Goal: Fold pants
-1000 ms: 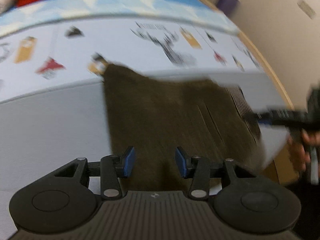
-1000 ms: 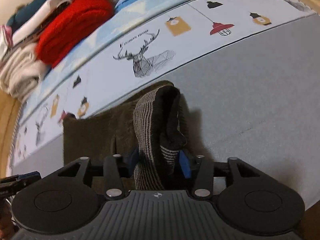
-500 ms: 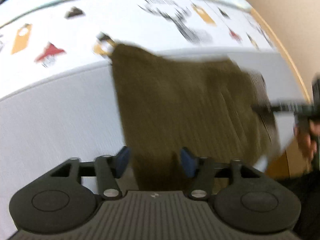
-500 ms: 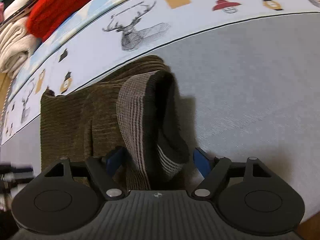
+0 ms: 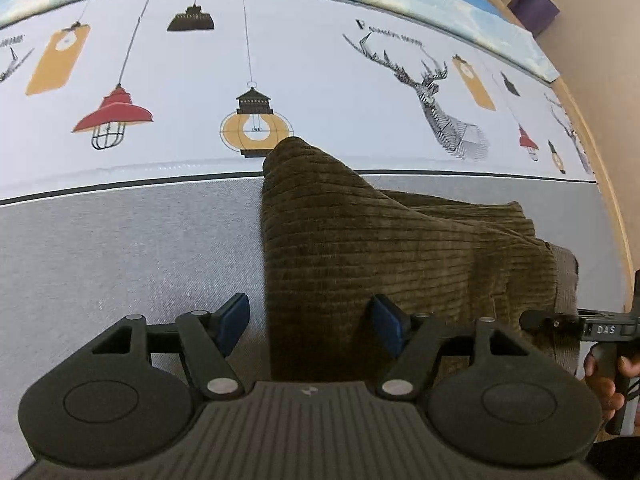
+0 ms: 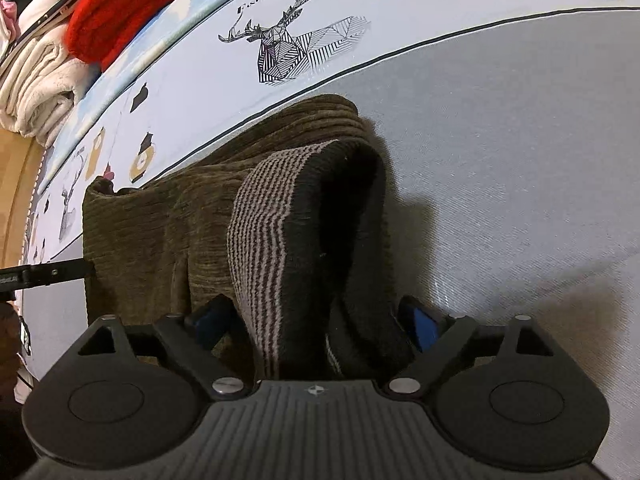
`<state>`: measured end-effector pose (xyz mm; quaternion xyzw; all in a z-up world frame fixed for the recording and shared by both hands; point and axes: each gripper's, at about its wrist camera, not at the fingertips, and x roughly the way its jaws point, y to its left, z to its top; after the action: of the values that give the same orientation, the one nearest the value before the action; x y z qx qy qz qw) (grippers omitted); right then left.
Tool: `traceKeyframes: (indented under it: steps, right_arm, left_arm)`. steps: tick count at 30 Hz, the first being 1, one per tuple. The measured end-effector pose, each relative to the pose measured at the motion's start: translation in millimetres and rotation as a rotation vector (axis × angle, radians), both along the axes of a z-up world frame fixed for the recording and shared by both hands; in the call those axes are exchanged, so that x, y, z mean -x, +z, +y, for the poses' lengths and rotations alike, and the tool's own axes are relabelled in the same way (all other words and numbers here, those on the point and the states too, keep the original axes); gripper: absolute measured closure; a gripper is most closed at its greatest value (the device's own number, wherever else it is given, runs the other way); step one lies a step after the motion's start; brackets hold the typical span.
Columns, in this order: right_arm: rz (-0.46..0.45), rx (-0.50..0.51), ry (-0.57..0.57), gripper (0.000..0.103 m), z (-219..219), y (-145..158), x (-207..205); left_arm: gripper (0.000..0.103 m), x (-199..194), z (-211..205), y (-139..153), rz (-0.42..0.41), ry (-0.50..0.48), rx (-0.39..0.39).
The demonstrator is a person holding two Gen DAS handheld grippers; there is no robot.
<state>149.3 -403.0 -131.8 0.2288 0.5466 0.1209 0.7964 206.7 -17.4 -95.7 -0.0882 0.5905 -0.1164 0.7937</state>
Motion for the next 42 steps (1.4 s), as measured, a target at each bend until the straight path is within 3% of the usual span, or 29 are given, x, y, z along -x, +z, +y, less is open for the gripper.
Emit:
traceKeyframes:
  steps: [6,11,13,15,17,21,26,29,31,32,34,36,39,42]
  right_arm:
    - [-0.005,0.005,0.002,0.012,4,0,-1]
    - [-0.035,0.015,0.012,0.024,7,6,2]
    - [-0.046,0.011,0.009,0.033,7,9,4]
    - [-0.051,-0.001,-0.006,0.039,7,13,3]
    - [-0.069,-0.020,-0.021,0.044,8,20,3]
    - [-0.148,-0.081,-0.020,0.051,17,37,-4]
    - [-0.271,-0.129,0.019,0.052,55,60,-26]
    - [-0.326,-0.153,0.043,0.052,84,72,-38]
    - [-0.356,-0.164,0.063,0.052,101,77,-48]
    - [-0.365,-0.161,0.072,0.052,110,78,-54]
    - [-0.357,-0.115,0.060,0.047,124,79,-66]
    - [-0.304,-0.008,-0.008,0.037,133,73,-77]
    - [-0.289,0.080,-0.148,0.037,129,69,-81]
    - [-0.311,0.065,-0.144,0.037,127,75,-79]
  left_arm:
    - [0.030,-12,0,-19,0.040,0.023,0.041]
    - [0.030,-13,-5,-29,0.032,0.001,0.052]
    - [0.031,-11,-5,-30,0.018,-0.003,0.050]
    - [0.053,-10,-3,-27,0.003,0.004,0.060]
    - [0.067,-10,3,-18,-0.013,0.021,0.076]
    - [0.076,-12,24,11,-0.107,0.066,0.099]
    - [0.077,-15,59,50,-0.274,0.115,0.027]
    - [0.077,-15,91,62,-0.336,0.192,0.041]
    - [0.074,-17,107,65,-0.365,0.227,0.029]
    - [0.066,-17,114,66,-0.377,0.248,0.007]
    - [0.061,-15,128,70,-0.404,0.325,-0.065]
    - [0.053,-10,146,74,-0.389,0.375,-0.052]
    - [0.053,-1,153,83,-0.372,0.309,0.038]
    - [0.053,8,133,82,-0.364,0.127,0.023]
